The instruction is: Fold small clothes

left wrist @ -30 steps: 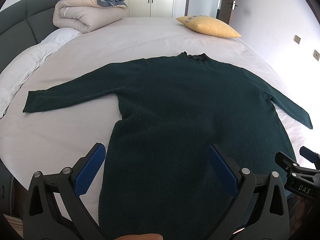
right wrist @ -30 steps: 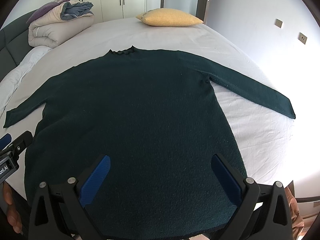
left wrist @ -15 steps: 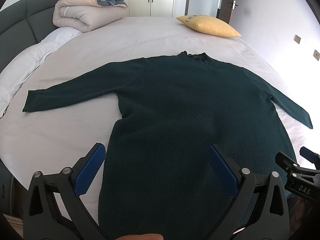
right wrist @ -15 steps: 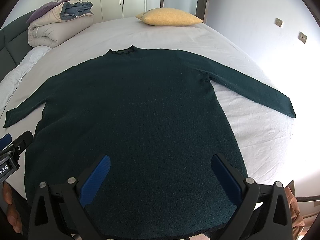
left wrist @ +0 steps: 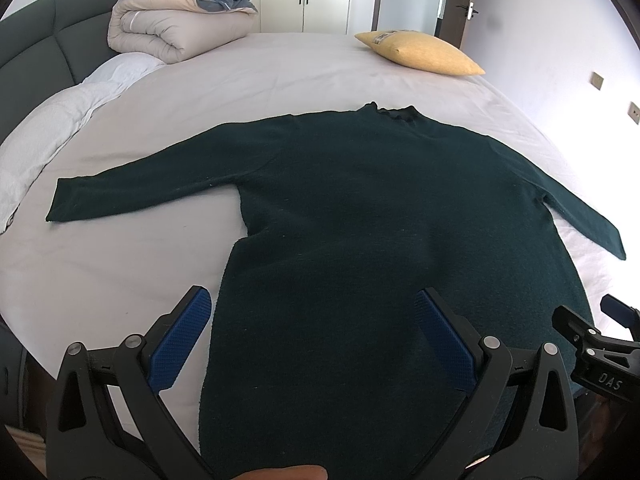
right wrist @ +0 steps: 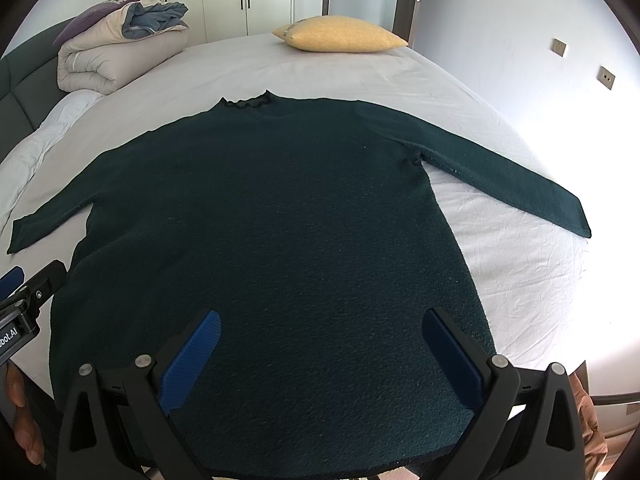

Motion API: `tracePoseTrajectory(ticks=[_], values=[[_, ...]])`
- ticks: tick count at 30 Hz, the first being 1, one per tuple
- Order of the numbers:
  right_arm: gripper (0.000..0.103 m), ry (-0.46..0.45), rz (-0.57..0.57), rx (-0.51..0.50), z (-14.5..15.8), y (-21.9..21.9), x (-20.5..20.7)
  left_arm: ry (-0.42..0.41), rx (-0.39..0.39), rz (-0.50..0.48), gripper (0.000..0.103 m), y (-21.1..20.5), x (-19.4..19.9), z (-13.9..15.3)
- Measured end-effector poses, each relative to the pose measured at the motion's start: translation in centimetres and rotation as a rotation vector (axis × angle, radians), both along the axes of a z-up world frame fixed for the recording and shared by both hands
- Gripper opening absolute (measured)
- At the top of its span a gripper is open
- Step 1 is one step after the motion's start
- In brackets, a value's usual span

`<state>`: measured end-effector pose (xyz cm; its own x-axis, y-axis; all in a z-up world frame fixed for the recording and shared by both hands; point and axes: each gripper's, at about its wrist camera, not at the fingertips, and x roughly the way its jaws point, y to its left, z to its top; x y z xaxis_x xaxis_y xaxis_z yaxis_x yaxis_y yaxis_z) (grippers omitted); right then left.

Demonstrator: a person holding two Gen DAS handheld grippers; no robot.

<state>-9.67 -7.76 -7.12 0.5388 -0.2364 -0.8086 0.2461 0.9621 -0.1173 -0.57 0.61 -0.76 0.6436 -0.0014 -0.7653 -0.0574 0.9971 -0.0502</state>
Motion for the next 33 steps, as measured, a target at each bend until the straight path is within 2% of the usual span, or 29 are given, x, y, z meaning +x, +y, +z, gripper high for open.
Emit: tracePoseTrajectory(ticks=[33], values=[[0.103,0.008,-0.002,0.004,-0.49,0.38,-0.42,0.009,-0.006,0.004,0.103,0.17,-0.22,-0.56]])
